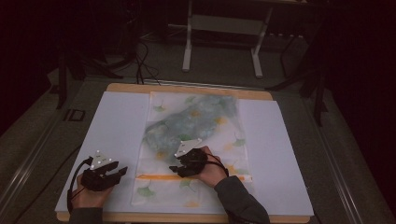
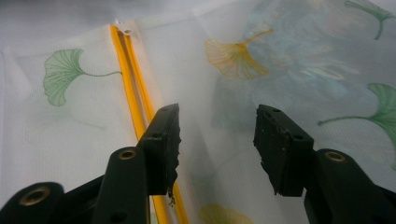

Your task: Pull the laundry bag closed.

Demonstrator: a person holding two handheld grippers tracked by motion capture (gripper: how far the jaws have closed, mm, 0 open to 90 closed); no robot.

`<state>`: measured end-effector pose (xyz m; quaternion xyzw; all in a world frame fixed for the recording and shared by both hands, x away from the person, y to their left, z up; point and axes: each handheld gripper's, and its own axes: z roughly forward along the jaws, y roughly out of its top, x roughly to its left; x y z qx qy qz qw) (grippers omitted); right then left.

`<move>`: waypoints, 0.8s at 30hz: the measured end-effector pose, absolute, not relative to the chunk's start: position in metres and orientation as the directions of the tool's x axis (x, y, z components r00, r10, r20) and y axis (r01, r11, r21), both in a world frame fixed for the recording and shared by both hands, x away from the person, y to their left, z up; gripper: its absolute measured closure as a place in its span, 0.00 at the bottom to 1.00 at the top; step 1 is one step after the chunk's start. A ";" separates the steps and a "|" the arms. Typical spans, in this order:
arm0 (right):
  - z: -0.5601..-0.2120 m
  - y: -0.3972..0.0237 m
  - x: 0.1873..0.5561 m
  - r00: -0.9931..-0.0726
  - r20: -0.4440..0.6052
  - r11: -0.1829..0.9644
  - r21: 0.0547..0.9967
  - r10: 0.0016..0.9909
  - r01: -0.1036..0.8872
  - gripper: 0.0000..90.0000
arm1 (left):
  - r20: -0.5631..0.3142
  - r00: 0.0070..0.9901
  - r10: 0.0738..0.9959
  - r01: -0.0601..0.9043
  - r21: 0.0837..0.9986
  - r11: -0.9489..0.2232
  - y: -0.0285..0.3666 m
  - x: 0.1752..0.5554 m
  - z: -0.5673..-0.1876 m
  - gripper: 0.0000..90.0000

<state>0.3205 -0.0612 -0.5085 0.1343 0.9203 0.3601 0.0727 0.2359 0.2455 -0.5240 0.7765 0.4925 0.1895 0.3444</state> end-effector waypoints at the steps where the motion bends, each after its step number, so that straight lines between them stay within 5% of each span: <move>1: -0.509 -0.058 0.320 -0.957 -0.034 0.704 0.685 0.289 0.189 0.57 | -0.048 0.444 0.895 0.636 0.721 -0.277 0.246 0.236 -0.524 0.61; 24: -0.515 -0.030 0.318 -0.975 0.011 0.704 0.689 0.224 0.170 0.64 | -0.044 0.446 0.894 0.643 0.710 -0.286 0.245 0.237 -0.525 0.59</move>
